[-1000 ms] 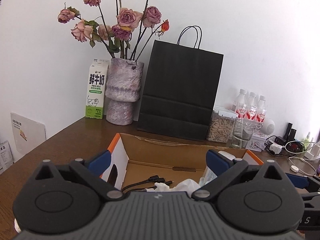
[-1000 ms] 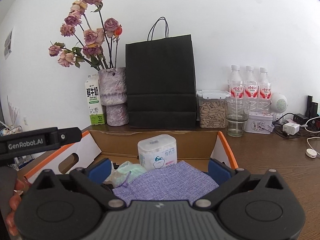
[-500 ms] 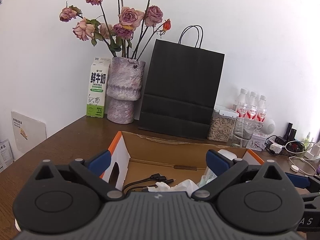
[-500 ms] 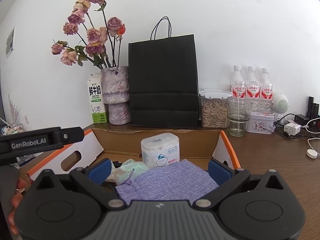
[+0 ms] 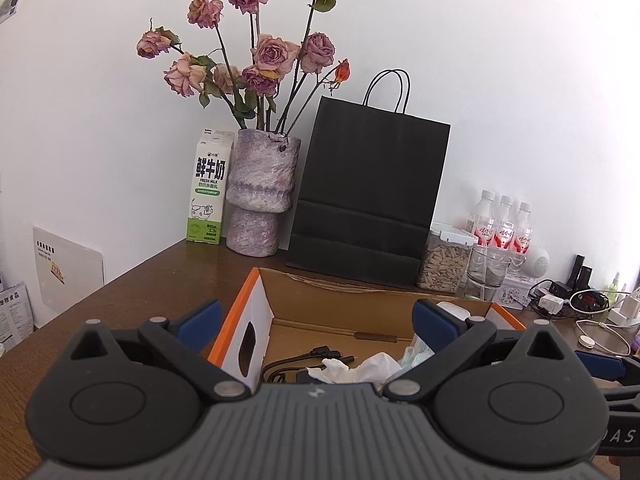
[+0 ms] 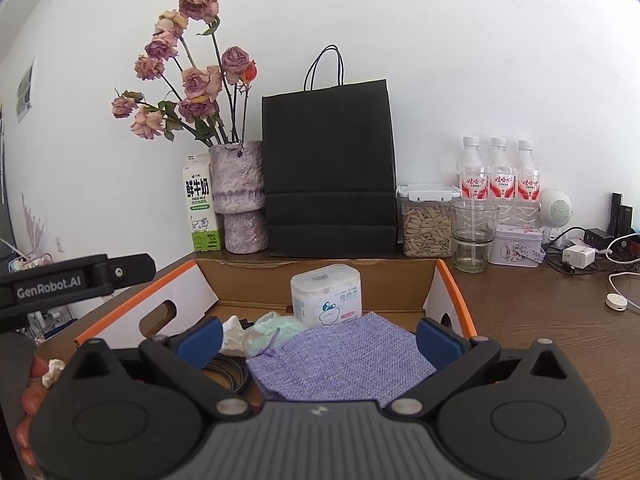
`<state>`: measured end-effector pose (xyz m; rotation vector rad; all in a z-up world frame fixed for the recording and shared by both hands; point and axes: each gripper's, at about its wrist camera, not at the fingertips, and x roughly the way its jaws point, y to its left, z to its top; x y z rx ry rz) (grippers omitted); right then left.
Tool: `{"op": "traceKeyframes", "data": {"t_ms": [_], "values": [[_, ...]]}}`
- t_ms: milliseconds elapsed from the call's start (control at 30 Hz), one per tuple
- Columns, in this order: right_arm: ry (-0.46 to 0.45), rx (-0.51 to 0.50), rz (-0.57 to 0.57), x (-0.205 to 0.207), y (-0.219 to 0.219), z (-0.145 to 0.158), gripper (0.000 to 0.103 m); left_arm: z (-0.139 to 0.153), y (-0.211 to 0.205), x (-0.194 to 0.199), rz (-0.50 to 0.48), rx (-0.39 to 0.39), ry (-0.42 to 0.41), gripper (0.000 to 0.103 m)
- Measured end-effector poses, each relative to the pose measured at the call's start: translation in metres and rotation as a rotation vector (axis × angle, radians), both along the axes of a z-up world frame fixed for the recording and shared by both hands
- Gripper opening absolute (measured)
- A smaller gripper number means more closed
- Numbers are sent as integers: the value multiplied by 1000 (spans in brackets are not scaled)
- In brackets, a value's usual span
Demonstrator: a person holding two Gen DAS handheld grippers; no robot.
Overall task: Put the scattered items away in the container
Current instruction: 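Move both tools back toward the remaining items on the table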
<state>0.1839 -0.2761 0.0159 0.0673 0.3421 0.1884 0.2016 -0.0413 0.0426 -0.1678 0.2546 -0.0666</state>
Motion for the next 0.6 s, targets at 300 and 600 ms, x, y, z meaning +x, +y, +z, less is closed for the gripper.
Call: {"op": "traceKeyframes", "data": {"t_ms": [300, 600], "values": [[26, 1, 8, -36, -8, -3, 103, 1, 13, -38, 2, 17, 8, 103], [66, -17, -5, -71, -14, -10, 103, -7, 37, -73, 43, 42, 39, 103]]}}
